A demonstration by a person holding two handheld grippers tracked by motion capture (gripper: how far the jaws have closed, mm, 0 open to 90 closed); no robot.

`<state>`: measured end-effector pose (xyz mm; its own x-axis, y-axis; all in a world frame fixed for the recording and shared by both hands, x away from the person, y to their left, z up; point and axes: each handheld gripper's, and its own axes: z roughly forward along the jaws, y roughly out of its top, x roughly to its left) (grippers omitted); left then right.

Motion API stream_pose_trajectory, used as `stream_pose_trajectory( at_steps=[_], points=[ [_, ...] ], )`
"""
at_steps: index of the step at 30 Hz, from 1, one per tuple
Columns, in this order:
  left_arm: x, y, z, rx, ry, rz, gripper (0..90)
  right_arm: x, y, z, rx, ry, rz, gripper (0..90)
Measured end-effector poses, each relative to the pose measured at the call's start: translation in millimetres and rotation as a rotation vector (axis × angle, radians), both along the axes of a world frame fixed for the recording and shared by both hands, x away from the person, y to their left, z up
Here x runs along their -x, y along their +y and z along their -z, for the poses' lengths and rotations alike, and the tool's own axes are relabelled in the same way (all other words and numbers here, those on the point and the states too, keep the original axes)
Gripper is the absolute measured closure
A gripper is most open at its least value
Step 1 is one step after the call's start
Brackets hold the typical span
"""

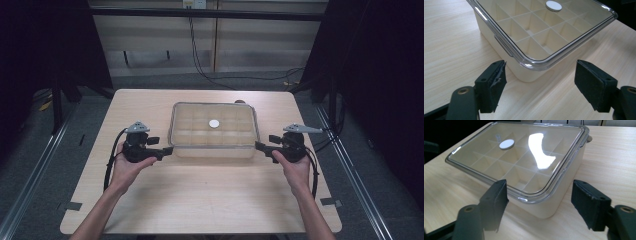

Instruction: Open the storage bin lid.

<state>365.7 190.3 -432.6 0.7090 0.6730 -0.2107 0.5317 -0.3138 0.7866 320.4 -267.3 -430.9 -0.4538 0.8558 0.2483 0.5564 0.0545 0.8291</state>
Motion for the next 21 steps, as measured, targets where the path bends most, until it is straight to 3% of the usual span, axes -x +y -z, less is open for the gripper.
stream_pose_trajectory(
  at_steps=[2, 4, 7, 14, 21],
  points=[
    [-4.0, -0.5, 0.0, -0.004, 0.01, -0.004, 23.3, -3.6, -2.7, 1.6, -0.029, 0.009, -0.007, 25.0],
    [-8.0, -0.6, -0.5, 0.01, 0.016, -0.012, 21.9, -7.1, -4.7, 2.0, -0.029, 0.02, -0.008, 23.6],
    [-15.0, -1.1, -2.6, 0.005, 0.011, -0.012, 21.6, -13.0, -4.7, 0.6, -0.002, 0.034, -0.01, 14.5],
    [-33.9, -7.1, -6.8, -0.003, 0.03, 0.0, 22.6, -25.8, -1.0, -4.2, 0.0, 0.041, -0.037, 16.0],
    [-45.2, -15.3, 3.1, -0.017, 0.064, 0.006, 23.8, -45.3, 1.2, -5.8, 0.04, 0.09, -0.028, 16.4]
  ],
)
